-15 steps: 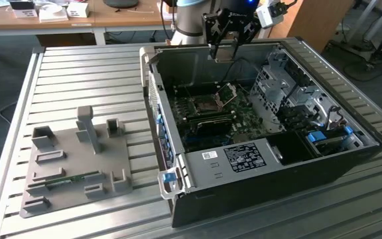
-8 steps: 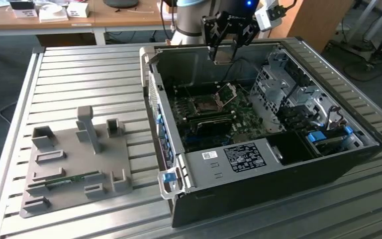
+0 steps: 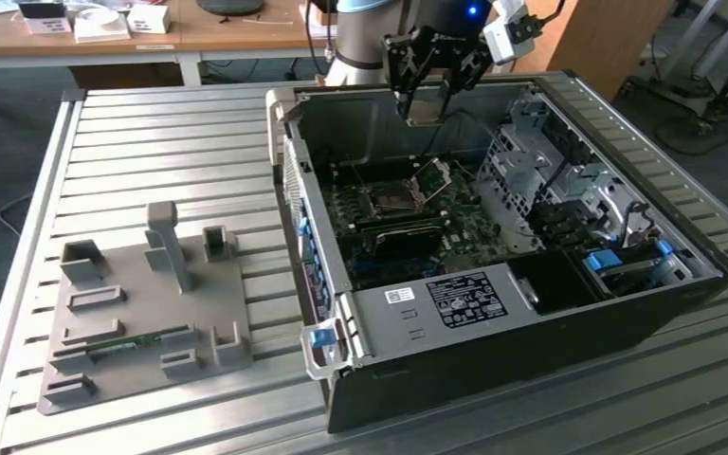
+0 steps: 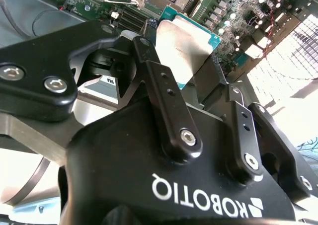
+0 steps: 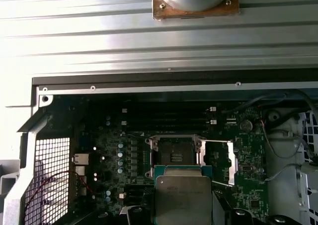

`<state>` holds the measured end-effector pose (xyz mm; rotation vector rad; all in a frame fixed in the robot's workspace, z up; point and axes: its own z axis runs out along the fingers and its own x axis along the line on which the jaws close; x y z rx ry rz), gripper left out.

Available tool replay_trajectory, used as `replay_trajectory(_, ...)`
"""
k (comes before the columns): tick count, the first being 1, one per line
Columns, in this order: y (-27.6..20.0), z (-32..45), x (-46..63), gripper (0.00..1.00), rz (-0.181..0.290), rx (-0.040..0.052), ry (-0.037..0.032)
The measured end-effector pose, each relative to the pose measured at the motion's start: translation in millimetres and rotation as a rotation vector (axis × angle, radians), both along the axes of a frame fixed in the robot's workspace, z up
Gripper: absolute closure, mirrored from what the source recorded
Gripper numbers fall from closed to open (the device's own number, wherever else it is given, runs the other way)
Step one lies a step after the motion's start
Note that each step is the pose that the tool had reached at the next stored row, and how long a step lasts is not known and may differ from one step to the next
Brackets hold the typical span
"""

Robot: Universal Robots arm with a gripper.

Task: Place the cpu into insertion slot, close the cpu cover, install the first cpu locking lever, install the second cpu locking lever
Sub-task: 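Place the cpu into insertion slot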

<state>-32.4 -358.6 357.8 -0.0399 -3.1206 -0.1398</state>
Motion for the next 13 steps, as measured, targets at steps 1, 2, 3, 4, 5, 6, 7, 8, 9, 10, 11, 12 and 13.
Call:
replay_trajectory(1, 0.0, 0.0, 0.0, 0.46, 0.000, 0.0001, -0.0001)
replay_trajectory(2, 0.0, -0.1, 0.0, 0.46, 0.000, 0.0001, -0.0001)
replay_trajectory(3, 0.0, -0.1, 0.0, 0.46, 0.000, 0.0001, -0.0001)
replay_trajectory(4, 0.0, -0.1, 0.0, 0.46, 0.000, 0.0001, -0.0001)
replay_trajectory(5, 0.0, -0.2, 0.0, 0.46, 0.000, 0.0001, -0.0001)
replay_trajectory(6, 0.0, -0.4, 0.0, 0.46, 0.000, 0.0003, -0.0001)
replay_trajectory(7, 0.0, -0.7, 0.0, 0.46, 0.000, 0.0006, -0.0002)
replay_trajectory(8, 0.0, -1.0, 0.0, 0.46, 0.000, 0.0006, -0.0002)
replay_trajectory(9, 0.0, -1.3, 0.0, 0.46, 0.000, 0.0005, -0.0001)
replay_trajectory(10, 0.0, -1.7, 0.0, 0.46, 0.000, 0.0005, -0.0001)
replay_trajectory(11, 0.0, -2.1, 0.0, 0.46, 0.000, 0.0005, -0.0001)
replay_trajectory(12, 0.0, -2.5, 0.0, 0.46, 0.000, 0.0005, -0.0001)
replay_trajectory(13, 0.0, -2.6, 0.0, 0.46, 0.000, 0.0004, -0.0001)
